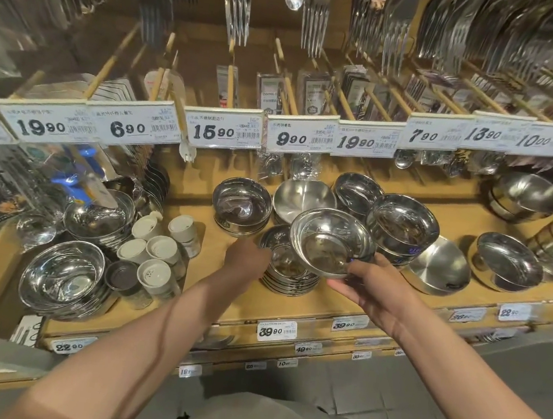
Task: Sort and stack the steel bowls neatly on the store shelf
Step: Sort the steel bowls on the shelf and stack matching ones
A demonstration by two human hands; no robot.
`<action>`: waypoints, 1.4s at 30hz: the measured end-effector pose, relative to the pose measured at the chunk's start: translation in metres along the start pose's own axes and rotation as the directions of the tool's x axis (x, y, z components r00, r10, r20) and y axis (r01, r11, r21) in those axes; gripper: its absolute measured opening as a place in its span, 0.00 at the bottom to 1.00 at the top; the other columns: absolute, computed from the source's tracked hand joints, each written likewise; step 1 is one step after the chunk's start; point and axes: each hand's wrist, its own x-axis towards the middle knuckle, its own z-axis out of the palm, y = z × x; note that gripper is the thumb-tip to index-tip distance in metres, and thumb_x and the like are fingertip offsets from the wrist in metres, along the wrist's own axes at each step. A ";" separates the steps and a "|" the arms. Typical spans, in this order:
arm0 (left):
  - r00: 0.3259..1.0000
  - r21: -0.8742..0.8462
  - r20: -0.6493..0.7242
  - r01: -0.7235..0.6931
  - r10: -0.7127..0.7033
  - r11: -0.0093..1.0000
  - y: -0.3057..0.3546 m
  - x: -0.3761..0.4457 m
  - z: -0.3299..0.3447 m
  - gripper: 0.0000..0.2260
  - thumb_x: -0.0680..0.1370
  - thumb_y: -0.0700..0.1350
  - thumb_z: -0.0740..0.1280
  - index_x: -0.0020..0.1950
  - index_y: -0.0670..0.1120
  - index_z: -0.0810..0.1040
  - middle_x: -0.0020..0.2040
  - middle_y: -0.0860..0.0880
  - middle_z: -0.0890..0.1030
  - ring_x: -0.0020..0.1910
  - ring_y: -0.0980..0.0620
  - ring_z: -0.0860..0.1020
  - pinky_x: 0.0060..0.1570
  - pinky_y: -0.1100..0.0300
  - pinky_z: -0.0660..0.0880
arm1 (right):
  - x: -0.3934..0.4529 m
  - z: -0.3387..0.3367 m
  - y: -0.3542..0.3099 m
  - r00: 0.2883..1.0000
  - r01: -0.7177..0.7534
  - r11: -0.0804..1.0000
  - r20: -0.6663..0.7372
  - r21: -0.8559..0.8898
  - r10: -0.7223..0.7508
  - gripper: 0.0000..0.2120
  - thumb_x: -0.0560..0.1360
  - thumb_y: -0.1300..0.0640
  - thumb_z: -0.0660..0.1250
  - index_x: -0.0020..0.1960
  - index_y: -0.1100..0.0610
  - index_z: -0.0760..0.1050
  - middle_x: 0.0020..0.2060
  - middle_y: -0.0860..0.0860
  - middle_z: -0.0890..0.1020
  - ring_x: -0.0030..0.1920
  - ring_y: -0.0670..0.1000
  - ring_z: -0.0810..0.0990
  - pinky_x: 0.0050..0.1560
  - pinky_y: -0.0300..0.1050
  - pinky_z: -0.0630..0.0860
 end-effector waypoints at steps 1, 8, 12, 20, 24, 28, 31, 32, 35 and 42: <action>0.996 0.099 -0.053 -0.071 0.076 0.993 0.003 -0.002 -0.002 0.07 0.79 0.43 0.66 0.49 0.38 0.77 0.44 0.39 0.79 0.42 0.46 0.80 0.30 0.56 0.72 | -0.001 0.001 0.000 1.000 0.007 1.000 -0.004 0.001 -0.007 0.21 0.79 0.73 0.62 0.68 0.59 0.68 0.58 0.63 0.82 0.42 0.55 0.88 0.37 0.47 0.86; 0.956 -0.438 0.249 -0.033 0.156 0.899 0.041 -0.036 -0.004 0.09 0.80 0.50 0.69 0.51 0.44 0.77 0.40 0.55 0.86 0.38 0.58 0.85 0.37 0.62 0.82 | -0.003 0.014 0.002 0.997 0.073 0.996 0.006 0.051 -0.073 0.25 0.78 0.74 0.64 0.71 0.58 0.66 0.60 0.62 0.81 0.49 0.58 0.88 0.41 0.47 0.86; 0.976 -0.375 0.181 -0.046 0.121 0.926 0.042 -0.034 -0.007 0.08 0.78 0.36 0.69 0.55 0.44 0.75 0.52 0.44 0.81 0.43 0.52 0.85 0.37 0.62 0.82 | -0.003 0.016 0.000 0.998 0.064 0.998 0.007 -0.026 -0.064 0.19 0.79 0.66 0.68 0.67 0.56 0.68 0.56 0.60 0.82 0.40 0.53 0.87 0.41 0.49 0.86; 0.907 -0.151 0.323 -0.232 0.270 0.961 0.057 -0.004 -0.053 0.07 0.76 0.37 0.70 0.51 0.42 0.85 0.42 0.41 0.86 0.38 0.51 0.85 0.35 0.59 0.82 | 0.012 0.000 -0.024 0.997 0.073 0.958 0.032 -0.279 -0.067 0.07 0.79 0.61 0.69 0.57 0.57 0.80 0.41 0.52 0.85 0.37 0.47 0.85 0.38 0.45 0.84; 0.932 -0.133 0.223 -0.262 0.286 0.956 0.065 0.007 -0.051 0.06 0.77 0.38 0.70 0.44 0.35 0.82 0.28 0.45 0.77 0.23 0.56 0.73 0.24 0.66 0.67 | 0.024 0.007 -0.029 0.993 0.121 0.945 0.044 -0.303 -0.113 0.10 0.78 0.69 0.69 0.58 0.65 0.78 0.41 0.58 0.86 0.34 0.50 0.85 0.32 0.41 0.83; 0.942 -0.031 0.195 -0.272 0.273 0.962 0.054 0.007 -0.039 0.07 0.74 0.36 0.69 0.38 0.34 0.75 0.32 0.43 0.69 0.31 0.50 0.67 0.33 0.59 0.64 | 0.042 0.015 -0.020 0.976 0.154 0.905 -0.079 -0.397 -0.201 0.07 0.76 0.69 0.71 0.51 0.60 0.77 0.45 0.59 0.85 0.35 0.53 0.85 0.35 0.45 0.84; 0.962 0.025 0.134 -0.242 0.236 0.970 0.042 0.009 -0.031 0.04 0.73 0.34 0.69 0.42 0.32 0.80 0.37 0.42 0.77 0.35 0.50 0.72 0.32 0.64 0.68 | 0.052 0.015 -0.008 0.972 0.133 0.887 -0.115 -0.442 -0.204 0.07 0.76 0.68 0.72 0.49 0.58 0.77 0.45 0.59 0.84 0.35 0.52 0.84 0.32 0.42 0.81; 0.968 0.016 0.121 -0.224 0.220 0.975 0.039 0.009 -0.030 0.04 0.74 0.33 0.68 0.40 0.35 0.80 0.39 0.42 0.78 0.37 0.49 0.74 0.35 0.62 0.70 | 0.055 0.014 -0.004 0.974 0.122 0.887 -0.120 -0.445 -0.194 0.08 0.75 0.68 0.73 0.48 0.58 0.77 0.43 0.59 0.84 0.33 0.50 0.84 0.31 0.41 0.81; 0.966 -0.060 0.162 -0.195 0.202 0.979 0.032 0.011 -0.033 0.06 0.77 0.31 0.65 0.43 0.35 0.82 0.42 0.34 0.80 0.41 0.46 0.75 0.42 0.53 0.71 | 0.061 0.011 0.004 0.979 0.100 0.896 -0.119 -0.433 -0.167 0.08 0.74 0.69 0.73 0.48 0.60 0.76 0.41 0.58 0.84 0.30 0.49 0.85 0.30 0.40 0.81; 0.957 0.021 0.146 -0.257 0.251 0.966 0.031 0.009 -0.029 0.09 0.78 0.33 0.65 0.54 0.35 0.84 0.49 0.38 0.85 0.46 0.46 0.79 0.48 0.55 0.76 | 0.073 0.008 0.010 0.976 0.084 0.860 -0.133 -0.504 -0.173 0.11 0.75 0.67 0.73 0.55 0.62 0.77 0.45 0.58 0.84 0.30 0.49 0.86 0.37 0.47 0.85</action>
